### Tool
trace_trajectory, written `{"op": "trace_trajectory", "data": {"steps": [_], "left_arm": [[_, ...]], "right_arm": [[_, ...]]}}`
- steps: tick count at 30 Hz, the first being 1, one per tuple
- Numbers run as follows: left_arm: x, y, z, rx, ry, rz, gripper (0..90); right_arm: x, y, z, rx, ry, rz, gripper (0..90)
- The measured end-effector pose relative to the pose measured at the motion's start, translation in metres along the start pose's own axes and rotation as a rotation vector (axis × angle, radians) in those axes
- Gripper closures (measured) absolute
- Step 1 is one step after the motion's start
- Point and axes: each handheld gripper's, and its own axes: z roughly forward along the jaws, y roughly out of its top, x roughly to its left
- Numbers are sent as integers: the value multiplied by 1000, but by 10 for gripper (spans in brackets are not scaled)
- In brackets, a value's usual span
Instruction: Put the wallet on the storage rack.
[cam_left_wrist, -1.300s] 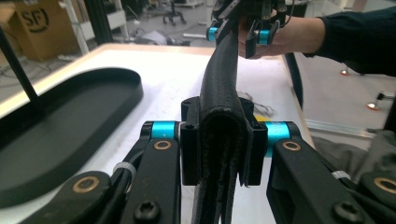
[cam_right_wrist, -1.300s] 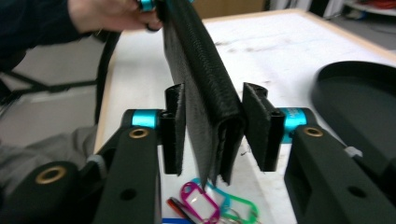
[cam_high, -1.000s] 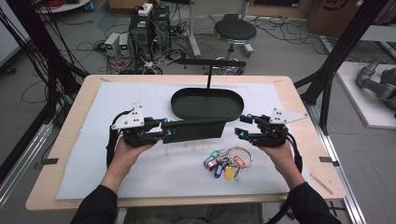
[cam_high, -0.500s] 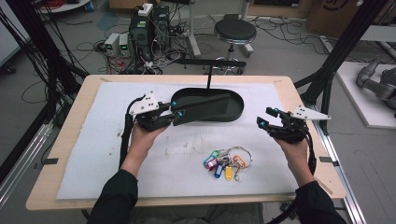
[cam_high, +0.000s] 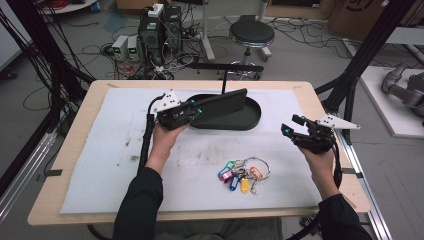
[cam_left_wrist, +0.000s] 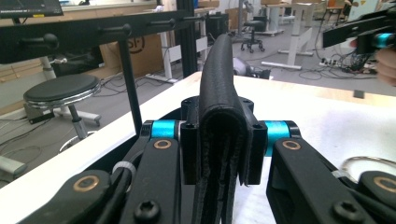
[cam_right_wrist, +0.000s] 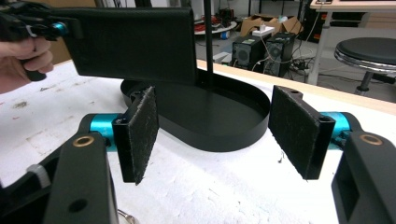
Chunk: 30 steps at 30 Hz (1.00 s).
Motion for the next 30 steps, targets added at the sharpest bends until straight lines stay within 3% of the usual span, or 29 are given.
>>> {"op": "trace_trajectory", "data": {"steps": [5,8,17,30], "left_arm": [[6,-1,13,-6,22,-6,743],[9,-5,22,-26,35,-29,743],[16,-17,47,0,59,-57,743],[19,-38,66,12,80,-101,742]], "right_arm": [[-3,-1,-3,-4,-15,2,341],[-4,-2,-4,-3,-21,0,341],[-6,-3,-6,-7,-25,10,341],[-7,-4,-6,-9,-31,8,341]]}}
